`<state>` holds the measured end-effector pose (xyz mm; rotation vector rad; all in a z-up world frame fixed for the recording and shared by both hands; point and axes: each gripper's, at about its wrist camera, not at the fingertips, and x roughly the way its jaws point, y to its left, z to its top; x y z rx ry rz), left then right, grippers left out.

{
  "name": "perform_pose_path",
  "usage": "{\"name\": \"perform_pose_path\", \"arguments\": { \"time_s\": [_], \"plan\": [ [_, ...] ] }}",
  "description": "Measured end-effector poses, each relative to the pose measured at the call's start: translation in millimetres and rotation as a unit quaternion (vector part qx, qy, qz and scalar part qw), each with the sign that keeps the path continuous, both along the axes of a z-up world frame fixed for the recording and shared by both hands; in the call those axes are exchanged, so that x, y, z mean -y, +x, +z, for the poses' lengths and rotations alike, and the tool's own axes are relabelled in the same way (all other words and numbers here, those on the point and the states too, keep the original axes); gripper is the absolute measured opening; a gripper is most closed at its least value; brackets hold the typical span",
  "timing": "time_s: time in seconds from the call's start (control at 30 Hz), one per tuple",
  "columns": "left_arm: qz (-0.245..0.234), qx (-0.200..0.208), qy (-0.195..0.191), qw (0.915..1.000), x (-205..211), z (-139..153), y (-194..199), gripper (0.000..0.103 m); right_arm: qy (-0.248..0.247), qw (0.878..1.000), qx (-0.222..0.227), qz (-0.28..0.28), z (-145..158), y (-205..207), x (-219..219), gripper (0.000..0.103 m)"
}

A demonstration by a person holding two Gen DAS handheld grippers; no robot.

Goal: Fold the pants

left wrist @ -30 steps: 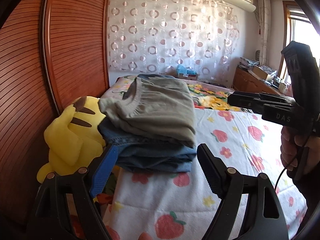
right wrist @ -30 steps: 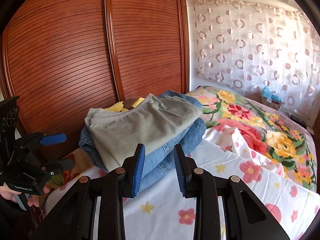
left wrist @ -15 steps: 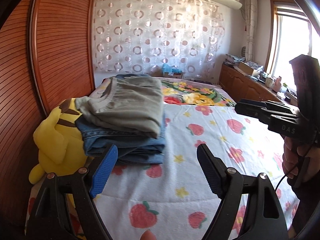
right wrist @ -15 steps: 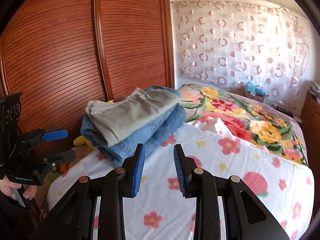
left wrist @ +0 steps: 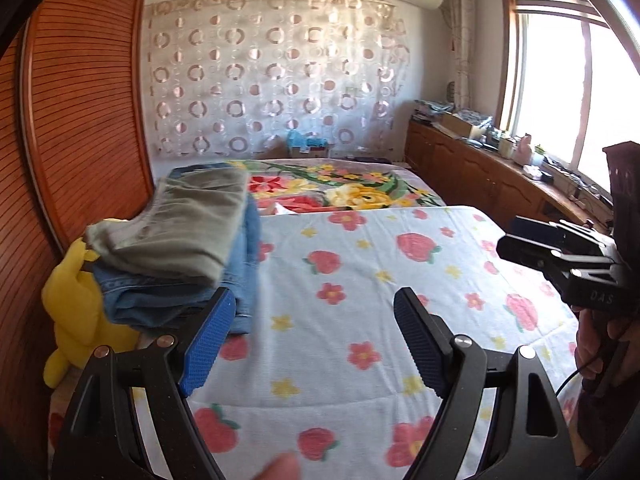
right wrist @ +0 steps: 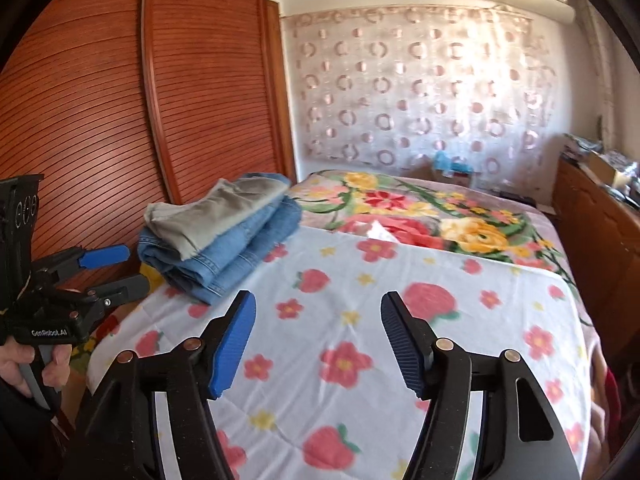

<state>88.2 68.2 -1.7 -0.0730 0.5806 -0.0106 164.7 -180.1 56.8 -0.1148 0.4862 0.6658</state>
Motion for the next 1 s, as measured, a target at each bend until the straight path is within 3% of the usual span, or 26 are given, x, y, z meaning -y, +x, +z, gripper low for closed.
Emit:
{"name": "perform_pose_path", "arguments": {
  "time_s": [0.47,0.6,1.0],
  "plan": [
    [-0.049,0.004,0.005,0.9988,63.3,7.8,-4.1,0.082,0.01,0.995,0.005,-0.1,9.0,-57.1,12.9,0.068],
    [-0.051,0.003,0.014,0.9986,71.9,11.2,-5.7,0.082,0.013,0.993,0.014,-0.12,12.8,-71.1,10.7,0.076],
    [-0.038,0.019,0.02,0.9989,74.7,33.9,-9.2,0.082,0.021,0.989,0.037,-0.144,19.4,-105.2,-1.4,0.077]
  ]
}}
